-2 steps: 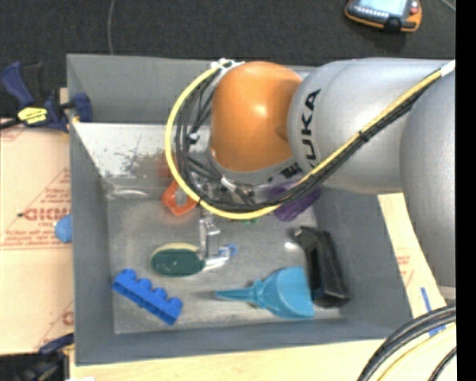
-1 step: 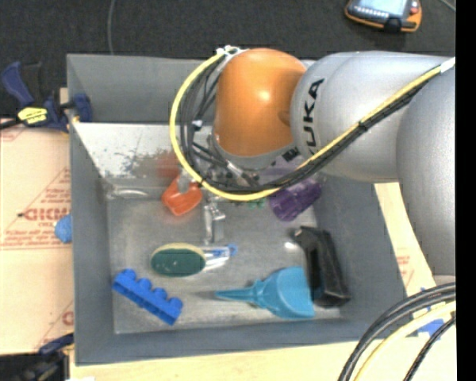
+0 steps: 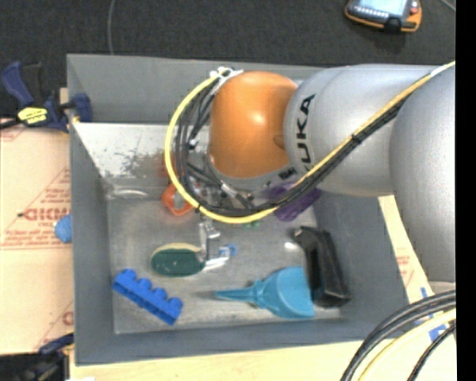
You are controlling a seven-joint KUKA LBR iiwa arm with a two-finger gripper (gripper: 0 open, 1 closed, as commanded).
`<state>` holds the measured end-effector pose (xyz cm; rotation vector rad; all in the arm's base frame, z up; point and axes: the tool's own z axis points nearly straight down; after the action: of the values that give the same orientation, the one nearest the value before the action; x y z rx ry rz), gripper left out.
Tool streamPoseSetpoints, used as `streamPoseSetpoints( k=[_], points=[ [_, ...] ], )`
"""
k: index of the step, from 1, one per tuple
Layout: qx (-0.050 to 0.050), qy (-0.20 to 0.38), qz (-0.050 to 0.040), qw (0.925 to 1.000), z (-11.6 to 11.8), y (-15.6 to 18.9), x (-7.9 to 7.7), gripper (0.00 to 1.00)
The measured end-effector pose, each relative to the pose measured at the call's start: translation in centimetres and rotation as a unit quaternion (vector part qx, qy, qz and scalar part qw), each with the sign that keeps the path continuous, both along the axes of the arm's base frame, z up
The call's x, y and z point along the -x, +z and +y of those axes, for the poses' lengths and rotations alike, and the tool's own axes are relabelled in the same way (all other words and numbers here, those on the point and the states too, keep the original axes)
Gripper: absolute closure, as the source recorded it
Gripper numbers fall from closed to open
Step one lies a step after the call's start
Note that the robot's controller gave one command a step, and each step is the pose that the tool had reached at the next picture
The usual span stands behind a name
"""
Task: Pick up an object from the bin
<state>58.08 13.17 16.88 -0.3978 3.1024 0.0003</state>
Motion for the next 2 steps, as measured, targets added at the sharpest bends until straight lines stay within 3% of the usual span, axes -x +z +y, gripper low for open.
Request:
streamPoseSetpoints(
  k=[1,2],
  points=[
    [0.001,0.059,-0.0029,0.9982,2.8,3.7,-3.5,0.0],
    [0.0,0.022,0.0047,0.9997,2.2,-3.7,6.2,0.0]
  ],
)
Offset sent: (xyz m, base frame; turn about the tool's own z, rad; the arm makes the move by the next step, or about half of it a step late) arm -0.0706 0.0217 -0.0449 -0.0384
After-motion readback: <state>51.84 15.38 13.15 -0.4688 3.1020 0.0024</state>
